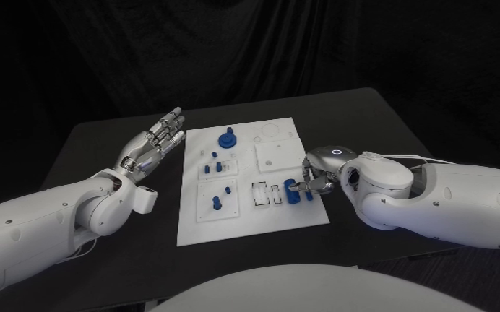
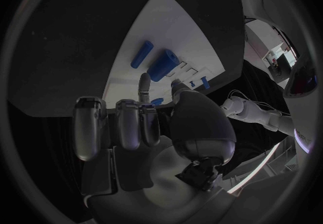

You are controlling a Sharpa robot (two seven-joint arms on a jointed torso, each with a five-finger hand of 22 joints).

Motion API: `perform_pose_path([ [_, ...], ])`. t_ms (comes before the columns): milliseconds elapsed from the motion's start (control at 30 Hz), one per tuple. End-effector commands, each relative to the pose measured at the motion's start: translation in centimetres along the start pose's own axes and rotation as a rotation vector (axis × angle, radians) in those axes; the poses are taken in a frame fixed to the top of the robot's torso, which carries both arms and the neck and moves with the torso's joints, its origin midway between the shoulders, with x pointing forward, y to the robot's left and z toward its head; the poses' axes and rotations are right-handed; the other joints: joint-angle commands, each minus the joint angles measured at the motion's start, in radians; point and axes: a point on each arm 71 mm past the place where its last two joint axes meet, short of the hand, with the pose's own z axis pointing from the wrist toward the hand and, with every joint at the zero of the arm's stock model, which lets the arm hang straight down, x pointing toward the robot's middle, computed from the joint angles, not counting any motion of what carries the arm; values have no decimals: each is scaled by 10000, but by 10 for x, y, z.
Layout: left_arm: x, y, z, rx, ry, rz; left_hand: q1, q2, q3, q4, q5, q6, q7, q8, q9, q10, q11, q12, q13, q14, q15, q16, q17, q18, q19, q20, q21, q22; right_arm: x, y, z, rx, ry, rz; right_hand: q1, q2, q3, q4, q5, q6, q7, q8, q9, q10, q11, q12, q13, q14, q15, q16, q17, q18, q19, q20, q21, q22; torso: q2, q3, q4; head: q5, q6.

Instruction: Assemble the parts on the task board

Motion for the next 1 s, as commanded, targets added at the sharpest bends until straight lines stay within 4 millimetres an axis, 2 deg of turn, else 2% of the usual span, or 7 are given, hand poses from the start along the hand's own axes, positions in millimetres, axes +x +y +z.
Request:
perform_pose_path([
  [33,3,-9,0,1187,190,-165,119,-22,81,-13,47,33,91,48,14,-2,76,76,15,12,96,-67,-13,97,-3,67,18,19,2,-1,1,245,23,-331,-309,-67,71,20,-65,121,3,-70,53,1040,-81,26,2633,683,-69,-36,592,-112,630,-85,-27,2270,22,-23,21,27,-2],
  [200,3,-8,0,1140,238,-209,142,-29,94,-20,66,73,131,55,20,4,101,92,17,12,115,-67,-13,97,1,84,21,25,3,3,3,247,90,-387,-763,-235,124,31,-84,236,-35,-96,136,1040,-117,26,2633,688,-101,-27,602,-116,633,-114,-1,2274,24,-31,34,67,-2],
  [367,3,-8,0,1089,273,-237,190,-39,121,-34,114,126,199,65,26,9,136,107,17,12,150,-67,-13,98,9,114,25,34,5,6,4,245,211,-467,-1067,-268,214,33,-88,284,-57,-138,189,1040,-140,26,2633,679,-124,-46,550,-105,614,-140,-36,2259,16,-35,32,111,-2],
  [567,4,-7,0,1016,335,-285,224,-42,144,-43,139,142,250,66,27,6,167,103,15,12,181,-67,-13,97,15,139,30,43,7,10,8,238,336,-579,-1075,-254,238,24,-87,293,-60,-141,198,1040,-142,26,2633,681,-127,-43,556,-103,609,-142,-46,2256,7,-42,31,122,-2],
  [867,4,-6,0,956,385,-330,286,-61,183,-61,198,225,349,81,39,5,208,114,16,12,227,-67,-13,98,33,192,42,75,11,11,13,219,468,-674,-778,-150,469,-30,-61,273,-54,-231,266,1040,-140,26,2633,663,-128,-88,447,-86,579,-148,-106,2232,-9,-43,19,244,-2],
  [1000,5,-6,1,925,443,-380,393,-96,245,-110,346,313,467,98,50,12,259,140,19,12,274,-67,-13,101,65,271,64,124,13,11,16,181,557,-763,-642,-75,552,-39,-33,205,-27,-317,288,1040,-118,26,2633,652,-112,-115,387,-81,568,-137,-124,2224,-8,-43,19,280,-2],
])
